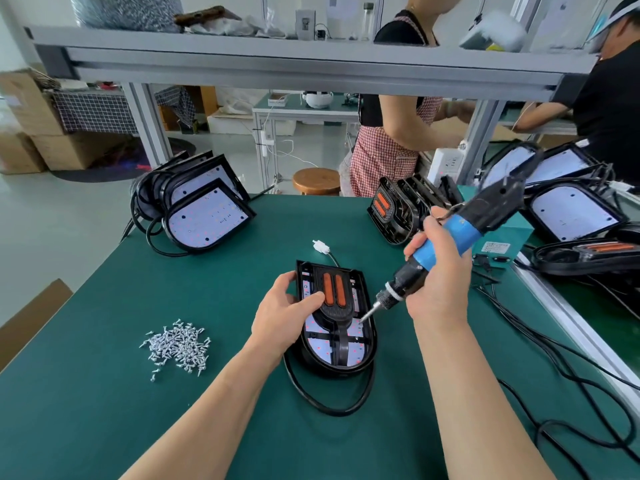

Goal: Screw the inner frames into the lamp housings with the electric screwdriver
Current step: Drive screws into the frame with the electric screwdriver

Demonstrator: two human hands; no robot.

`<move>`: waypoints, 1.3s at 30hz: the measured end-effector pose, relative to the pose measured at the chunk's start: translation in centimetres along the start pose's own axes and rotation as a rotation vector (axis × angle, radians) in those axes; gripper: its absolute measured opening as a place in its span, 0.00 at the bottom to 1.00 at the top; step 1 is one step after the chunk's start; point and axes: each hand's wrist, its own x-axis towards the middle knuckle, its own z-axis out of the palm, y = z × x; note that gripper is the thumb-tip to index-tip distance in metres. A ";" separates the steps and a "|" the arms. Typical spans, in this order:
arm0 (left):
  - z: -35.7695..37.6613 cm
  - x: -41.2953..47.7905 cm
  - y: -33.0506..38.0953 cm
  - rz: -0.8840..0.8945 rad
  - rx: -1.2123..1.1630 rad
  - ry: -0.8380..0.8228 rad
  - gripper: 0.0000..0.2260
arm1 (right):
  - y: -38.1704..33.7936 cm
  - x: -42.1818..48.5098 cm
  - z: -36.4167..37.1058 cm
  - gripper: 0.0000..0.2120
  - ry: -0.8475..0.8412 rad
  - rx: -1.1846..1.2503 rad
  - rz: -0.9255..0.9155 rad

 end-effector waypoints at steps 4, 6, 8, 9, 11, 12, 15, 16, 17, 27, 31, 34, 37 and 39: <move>-0.1 -0.1 0.0 0.003 0.005 0.001 0.31 | 0.0 0.8 -1.6 0.08 0.167 0.185 0.200; -0.1 -0.1 0.1 0.005 0.011 0.004 0.31 | 0.8 0.8 -2.9 0.09 0.235 0.229 0.292; -0.1 -0.1 0.2 0.007 0.012 0.001 0.32 | 1.9 0.5 -4.1 0.08 0.260 0.264 0.347; 0.0 -0.2 0.3 0.007 0.013 -0.001 0.32 | 2.4 0.4 -4.6 0.09 0.263 0.286 0.372; 0.1 -0.3 0.4 0.014 0.027 0.005 0.30 | 3.3 0.4 -5.4 0.13 0.262 0.344 0.422; 0.1 -0.3 0.5 0.021 0.035 0.012 0.29 | 3.6 0.6 -5.6 0.15 0.261 0.371 0.441; 0.1 -0.6 0.7 0.030 0.067 0.022 0.28 | 4.1 0.7 -6.1 0.20 0.251 0.392 0.458; 0.0 -0.6 0.7 0.036 0.073 0.023 0.30 | 4.3 0.7 -6.2 0.21 0.239 0.383 0.456; -0.1 -0.8 0.7 0.039 0.083 0.021 0.32 | 4.4 0.7 -6.3 0.21 0.228 0.369 0.457; -5.4 -1.2 -0.4 0.152 0.487 0.294 0.05 | 4.8 0.6 -6.0 0.19 0.184 0.304 0.476; -9.8 -1.1 -0.7 0.080 0.709 0.385 0.06 | 4.9 0.7 -6.0 0.19 0.184 0.292 0.470; -12.5 -1.0 -0.8 0.041 0.768 0.410 0.09 | 4.9 0.6 -6.0 0.19 0.184 0.297 0.473; -13.8 -0.9 -0.7 -0.001 0.809 0.399 0.09 | 4.8 0.5 -6.0 0.19 0.182 0.296 0.474; -13.9 -0.9 -0.6 -0.017 0.834 0.365 0.09 | 4.8 0.5 -6.0 0.19 0.179 0.295 0.473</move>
